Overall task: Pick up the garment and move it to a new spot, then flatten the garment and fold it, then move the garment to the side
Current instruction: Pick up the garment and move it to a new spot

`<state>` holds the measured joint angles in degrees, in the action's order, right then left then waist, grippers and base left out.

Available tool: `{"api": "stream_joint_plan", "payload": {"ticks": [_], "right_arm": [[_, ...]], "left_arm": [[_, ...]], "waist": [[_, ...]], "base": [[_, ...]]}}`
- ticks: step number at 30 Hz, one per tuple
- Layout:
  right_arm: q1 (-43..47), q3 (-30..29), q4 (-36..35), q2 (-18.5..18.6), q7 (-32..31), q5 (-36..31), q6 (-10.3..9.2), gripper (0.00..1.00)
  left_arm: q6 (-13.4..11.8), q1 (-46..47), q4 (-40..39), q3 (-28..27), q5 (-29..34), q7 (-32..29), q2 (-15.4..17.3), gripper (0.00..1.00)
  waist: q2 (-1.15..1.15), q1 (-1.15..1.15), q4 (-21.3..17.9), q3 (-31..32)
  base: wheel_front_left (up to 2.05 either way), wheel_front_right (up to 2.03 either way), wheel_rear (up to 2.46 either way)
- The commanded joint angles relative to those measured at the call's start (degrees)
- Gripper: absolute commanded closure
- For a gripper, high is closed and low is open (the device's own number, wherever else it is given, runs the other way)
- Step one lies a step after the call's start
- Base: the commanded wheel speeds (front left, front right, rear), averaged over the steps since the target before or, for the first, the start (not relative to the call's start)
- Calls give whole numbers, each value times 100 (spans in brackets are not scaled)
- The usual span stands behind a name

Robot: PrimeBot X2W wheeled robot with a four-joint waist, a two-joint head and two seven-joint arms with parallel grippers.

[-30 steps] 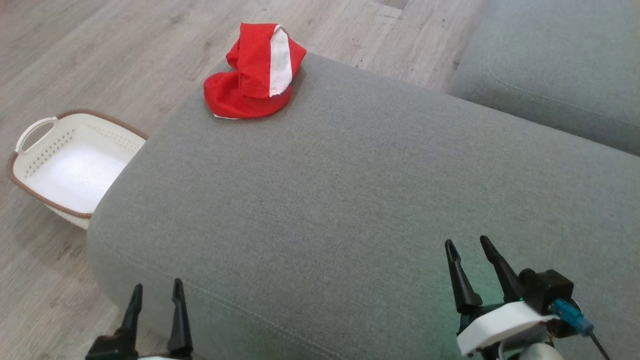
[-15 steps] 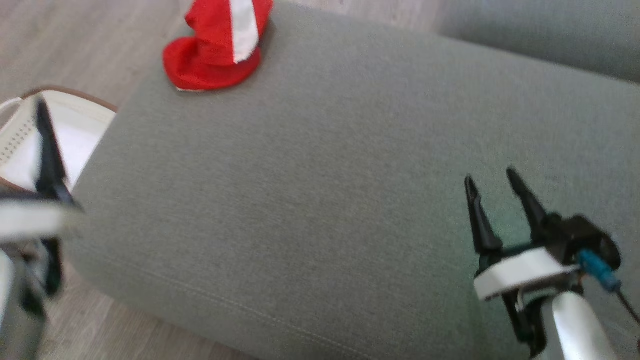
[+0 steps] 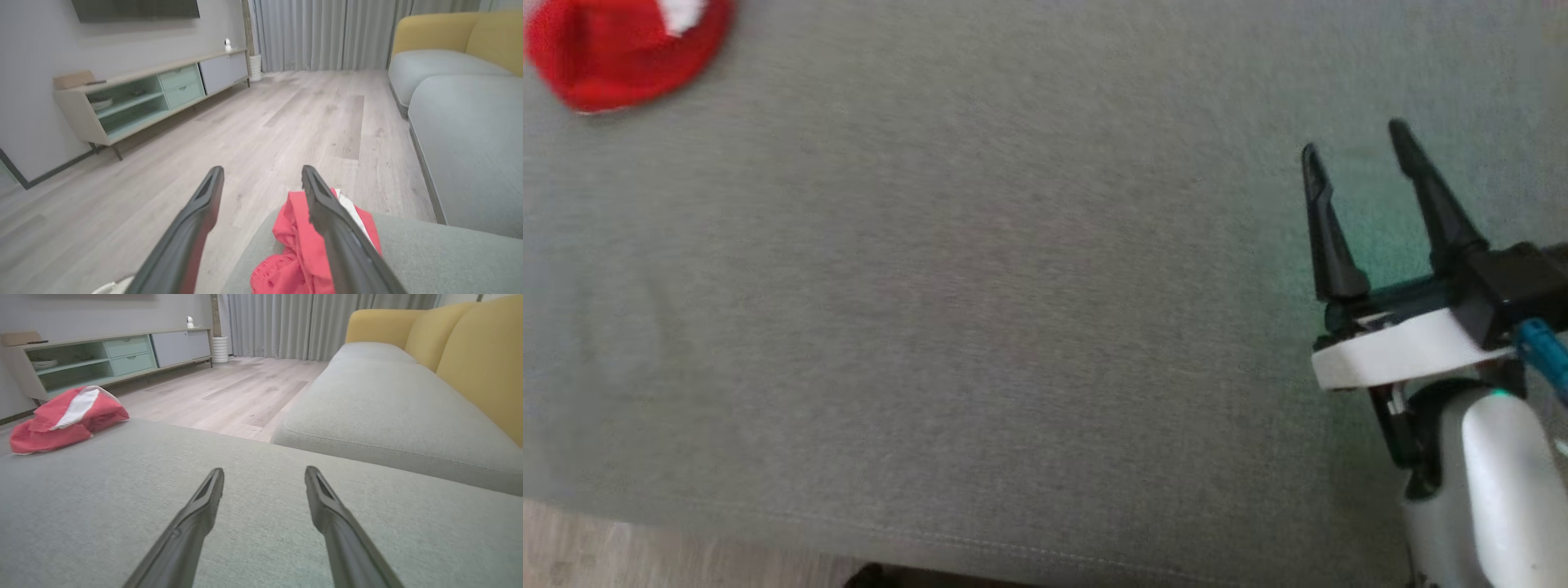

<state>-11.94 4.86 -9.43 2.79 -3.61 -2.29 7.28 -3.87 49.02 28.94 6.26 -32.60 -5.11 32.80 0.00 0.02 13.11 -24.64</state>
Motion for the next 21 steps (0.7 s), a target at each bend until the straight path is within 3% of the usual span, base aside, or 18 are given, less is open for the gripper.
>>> {"api": "stream_joint_plan", "payload": {"ticks": [1, 9, 15, 16, 17, 19, 20, 21], "right_arm": [[-134, 96, -338, 9, -39, -38, 21, 0], [-141, -99, -621, 9, -6, -23, 21, 0], [-192, -129, -638, 9, 77, -17, 21, 0], [-201, -133, -629, 9, 85, -15, 21, 0], [-211, -139, -617, 9, 94, -12, 21, 0], [-235, -151, -576, 9, 111, -3, 21, 0], [-245, -151, -551, 9, 127, 5, 21, 0], [-257, -151, -520, 9, 144, 15, 21, 0]], "left_arm": [[60, 354, 166, -198, -59, -39, 313, 0], [285, 979, 1412, 118, 4, -155, 104, 0], [399, 1219, 2155, 248, 2, -177, -34, 0], [423, 1257, 2240, 259, 0, -142, -51, 10], [453, 1292, 2322, 271, -4, -102, -73, 51], [487, 1351, 2476, 289, 2, 35, -114, 89], [499, 1380, 2547, 311, 28, 115, -115, 100], [515, 1413, 2621, 320, 38, 179, -112, 100]], "waist": [[0, -2, -528, -694], [0, -2, -654, -1436], [0, -2, -660, -1634], [0, -2, -658, -1640], [0, -2, -654, -1636], [0, -2, -643, -1596], [0, -2, -642, -1561], [0, -2, -642, -1518]], "base": [[0, 0, 0], [0, 0, 0], [0, 0, 0], [0, 0, 0], [0, 0, 0], [0, 0, 0], [0, 0, 0], [0, 0, 0]]}}
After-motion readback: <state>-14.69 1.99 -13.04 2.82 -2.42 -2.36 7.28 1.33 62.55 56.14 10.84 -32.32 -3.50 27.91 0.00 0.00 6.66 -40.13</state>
